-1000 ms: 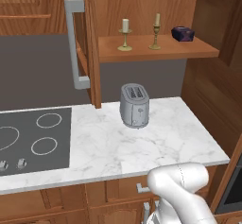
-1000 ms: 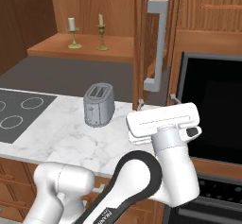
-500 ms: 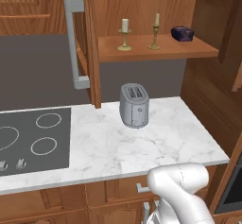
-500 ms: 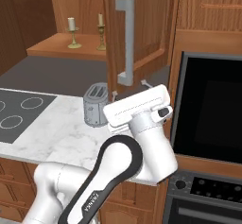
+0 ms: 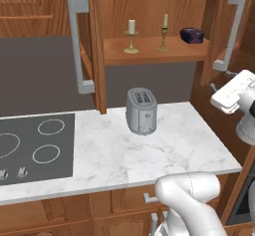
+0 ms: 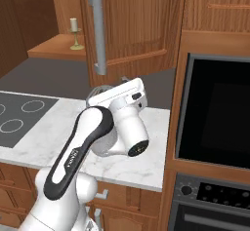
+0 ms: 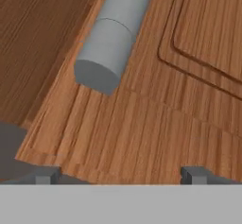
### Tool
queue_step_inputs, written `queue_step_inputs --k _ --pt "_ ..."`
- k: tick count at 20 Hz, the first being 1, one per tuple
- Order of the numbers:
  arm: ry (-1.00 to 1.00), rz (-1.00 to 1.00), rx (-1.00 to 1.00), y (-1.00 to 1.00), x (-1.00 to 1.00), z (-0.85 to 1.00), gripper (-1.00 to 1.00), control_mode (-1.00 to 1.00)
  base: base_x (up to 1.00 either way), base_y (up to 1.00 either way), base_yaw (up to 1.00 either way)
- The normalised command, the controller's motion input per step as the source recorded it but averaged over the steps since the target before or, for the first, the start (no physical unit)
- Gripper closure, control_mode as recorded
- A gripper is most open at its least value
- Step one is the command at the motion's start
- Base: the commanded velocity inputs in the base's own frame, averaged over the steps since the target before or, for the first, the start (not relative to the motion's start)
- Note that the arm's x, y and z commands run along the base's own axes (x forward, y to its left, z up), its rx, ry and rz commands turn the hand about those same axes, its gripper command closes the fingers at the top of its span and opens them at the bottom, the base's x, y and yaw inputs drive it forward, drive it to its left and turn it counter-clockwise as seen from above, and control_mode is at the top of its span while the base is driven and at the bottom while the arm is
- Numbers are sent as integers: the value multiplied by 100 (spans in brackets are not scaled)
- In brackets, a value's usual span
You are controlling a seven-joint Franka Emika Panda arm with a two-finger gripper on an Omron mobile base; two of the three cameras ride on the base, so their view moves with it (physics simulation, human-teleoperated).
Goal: Pick the candle and candle from the dining table and place them in the open cabinet. Close the cabinet after placing the objects.
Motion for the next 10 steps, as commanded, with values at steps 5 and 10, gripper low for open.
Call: queue_step_inputs --k 5,10 --pt "25 -11 -16 42 86 -24 -100 -100 0 0 0" --pt "4 -16 -13 28 84 6 -100 -100 0 0 0"
